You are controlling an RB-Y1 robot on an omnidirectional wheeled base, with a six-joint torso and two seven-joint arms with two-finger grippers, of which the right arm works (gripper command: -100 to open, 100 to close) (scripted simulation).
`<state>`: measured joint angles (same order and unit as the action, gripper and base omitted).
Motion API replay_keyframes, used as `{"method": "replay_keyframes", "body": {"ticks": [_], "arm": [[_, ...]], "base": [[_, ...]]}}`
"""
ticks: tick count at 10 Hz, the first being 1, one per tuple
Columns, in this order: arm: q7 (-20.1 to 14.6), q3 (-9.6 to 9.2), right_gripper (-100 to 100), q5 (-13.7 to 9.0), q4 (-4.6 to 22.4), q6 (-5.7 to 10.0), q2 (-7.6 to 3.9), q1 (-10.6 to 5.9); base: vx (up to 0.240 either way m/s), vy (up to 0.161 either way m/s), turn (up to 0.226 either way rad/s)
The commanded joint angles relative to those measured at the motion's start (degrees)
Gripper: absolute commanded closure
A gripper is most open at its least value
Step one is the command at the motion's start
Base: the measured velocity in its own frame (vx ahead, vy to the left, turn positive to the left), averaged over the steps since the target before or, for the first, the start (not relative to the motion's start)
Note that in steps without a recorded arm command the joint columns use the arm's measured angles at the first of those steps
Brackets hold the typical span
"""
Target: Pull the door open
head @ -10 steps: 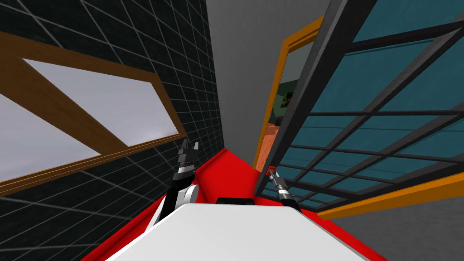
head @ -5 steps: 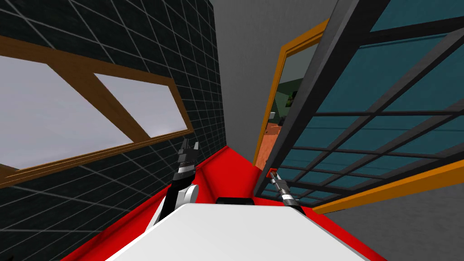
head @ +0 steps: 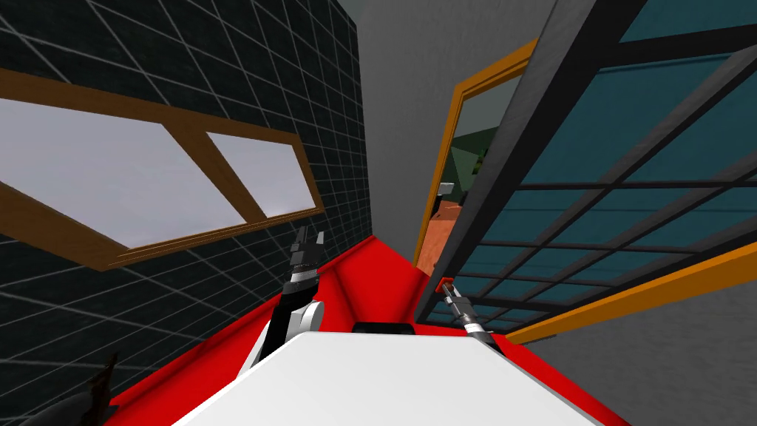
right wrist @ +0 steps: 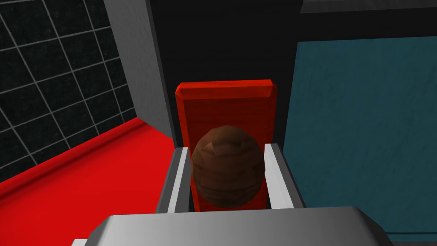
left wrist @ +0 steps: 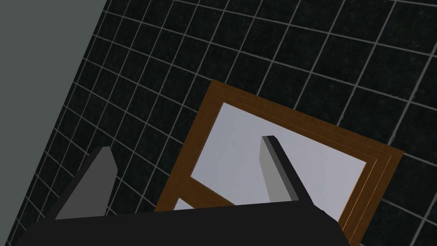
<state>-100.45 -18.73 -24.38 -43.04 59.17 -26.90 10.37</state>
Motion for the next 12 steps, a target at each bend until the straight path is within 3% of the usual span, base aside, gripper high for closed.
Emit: {"method": "replay_keyframes", "body": {"ticks": [1, 7, 8, 12], "arm": [[-0.5, -0.53, 100, 0.3, 0.0, 0.95, -0.33, 0.44], [-3.1, -2.51, 100, 1.6, 1.6, 5.15, -2.19, 1.66], [-2.8, -2.39, 100, 1.5, 1.6, 4.56, -1.85, 1.30], [-4.6, -2.75, 100, 2.9, 3.8, 7.40, -2.49, 1.66]], "base": [[-0.197, -0.056, 0.098], [-0.201, -0.058, 0.130], [-0.100, -0.014, 0.027], [-0.172, -0.061, 0.146]]}}
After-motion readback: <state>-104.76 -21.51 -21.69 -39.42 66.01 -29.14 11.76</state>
